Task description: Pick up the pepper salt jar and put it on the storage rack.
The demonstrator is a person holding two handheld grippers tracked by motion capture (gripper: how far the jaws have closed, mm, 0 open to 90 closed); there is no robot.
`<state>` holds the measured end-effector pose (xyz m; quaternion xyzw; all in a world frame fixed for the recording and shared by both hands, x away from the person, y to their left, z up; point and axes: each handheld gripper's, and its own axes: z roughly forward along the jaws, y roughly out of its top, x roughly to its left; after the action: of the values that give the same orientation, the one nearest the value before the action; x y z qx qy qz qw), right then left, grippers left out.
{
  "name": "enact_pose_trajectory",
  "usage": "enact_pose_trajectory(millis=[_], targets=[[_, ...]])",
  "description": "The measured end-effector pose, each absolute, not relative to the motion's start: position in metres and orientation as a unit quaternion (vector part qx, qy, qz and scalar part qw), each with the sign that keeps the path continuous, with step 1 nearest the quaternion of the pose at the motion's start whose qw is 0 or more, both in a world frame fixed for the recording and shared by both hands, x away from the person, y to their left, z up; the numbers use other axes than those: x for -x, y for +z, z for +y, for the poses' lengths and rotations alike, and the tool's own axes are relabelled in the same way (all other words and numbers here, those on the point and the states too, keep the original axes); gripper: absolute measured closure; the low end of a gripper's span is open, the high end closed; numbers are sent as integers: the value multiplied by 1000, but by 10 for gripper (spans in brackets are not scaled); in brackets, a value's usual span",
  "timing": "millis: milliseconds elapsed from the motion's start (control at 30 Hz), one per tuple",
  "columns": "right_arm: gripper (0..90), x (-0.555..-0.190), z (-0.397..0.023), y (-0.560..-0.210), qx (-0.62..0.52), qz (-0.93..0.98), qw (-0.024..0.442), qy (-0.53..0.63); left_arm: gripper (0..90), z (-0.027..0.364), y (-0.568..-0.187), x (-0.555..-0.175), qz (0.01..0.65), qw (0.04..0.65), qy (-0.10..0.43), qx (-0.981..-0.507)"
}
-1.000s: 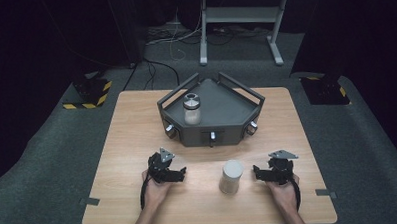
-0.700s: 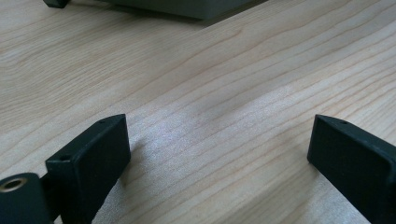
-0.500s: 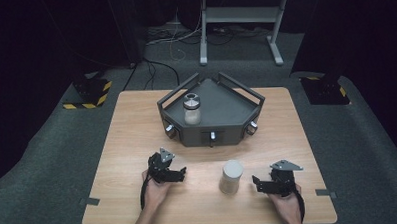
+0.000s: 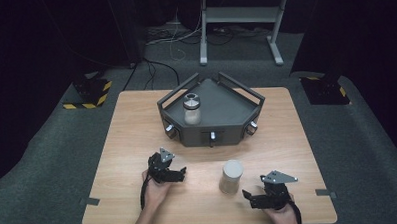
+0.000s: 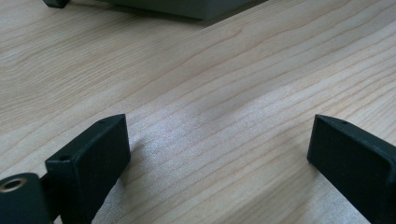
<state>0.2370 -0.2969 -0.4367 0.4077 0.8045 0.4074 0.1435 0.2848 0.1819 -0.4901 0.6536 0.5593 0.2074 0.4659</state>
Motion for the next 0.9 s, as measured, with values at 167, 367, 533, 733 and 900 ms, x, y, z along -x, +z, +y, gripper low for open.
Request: enact_pose_trajectory(millis=[167, 367, 533, 733, 900], targets=[[81, -237, -289, -436, -387, 812, 135, 415, 58, 182, -490, -285, 559, 466, 207, -654], [81, -241, -280, -434, -366, 820, 128, 422, 59, 182, -490, -285, 559, 466, 207, -654], [82, -243, -273, -434, -351, 821, 127, 432, 58, 182, -490, -285, 559, 466, 207, -654], [88, -248, -266, -434, -341, 820, 127, 443, 59, 182, -490, -285, 559, 466, 207, -654], [99, -251, -264, -434, -341, 816, 126, 450, 59, 182, -490, -285, 559, 466, 207, -654]])
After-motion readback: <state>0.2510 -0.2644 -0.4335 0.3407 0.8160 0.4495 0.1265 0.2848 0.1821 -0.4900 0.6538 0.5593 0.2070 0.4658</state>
